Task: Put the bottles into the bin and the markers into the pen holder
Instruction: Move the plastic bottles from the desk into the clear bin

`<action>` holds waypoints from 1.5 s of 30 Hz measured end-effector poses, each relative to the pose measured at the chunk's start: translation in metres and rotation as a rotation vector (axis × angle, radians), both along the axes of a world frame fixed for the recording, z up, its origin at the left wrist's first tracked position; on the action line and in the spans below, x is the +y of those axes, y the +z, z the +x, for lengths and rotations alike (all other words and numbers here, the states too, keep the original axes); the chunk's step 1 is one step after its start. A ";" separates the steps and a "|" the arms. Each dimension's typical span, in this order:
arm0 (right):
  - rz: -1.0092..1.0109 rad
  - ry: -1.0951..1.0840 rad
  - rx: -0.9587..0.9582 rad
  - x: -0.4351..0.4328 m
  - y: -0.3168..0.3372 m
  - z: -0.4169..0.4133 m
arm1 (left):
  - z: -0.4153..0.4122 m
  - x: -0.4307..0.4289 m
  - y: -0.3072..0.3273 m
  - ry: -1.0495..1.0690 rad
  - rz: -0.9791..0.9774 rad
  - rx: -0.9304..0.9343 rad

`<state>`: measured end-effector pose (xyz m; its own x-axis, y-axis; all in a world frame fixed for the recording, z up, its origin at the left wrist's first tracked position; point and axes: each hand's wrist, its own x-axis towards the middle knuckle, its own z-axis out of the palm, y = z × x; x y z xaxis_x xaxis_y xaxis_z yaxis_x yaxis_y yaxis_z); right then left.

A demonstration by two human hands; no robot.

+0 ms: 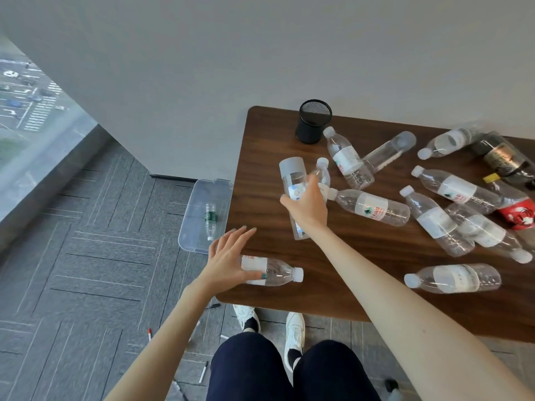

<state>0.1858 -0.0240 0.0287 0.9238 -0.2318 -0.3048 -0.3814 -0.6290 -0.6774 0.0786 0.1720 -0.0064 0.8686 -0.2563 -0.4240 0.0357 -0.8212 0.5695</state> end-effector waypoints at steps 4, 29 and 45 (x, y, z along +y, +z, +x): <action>0.008 0.020 0.047 -0.024 0.002 -0.034 | -0.015 -0.010 -0.005 -0.226 0.227 0.033; 0.021 0.118 0.082 -0.033 -0.004 -0.132 | -0.054 -0.032 0.011 0.628 0.108 -0.030; 0.027 0.243 0.120 0.127 -0.005 -0.067 | 0.004 0.117 0.025 0.766 -0.115 0.037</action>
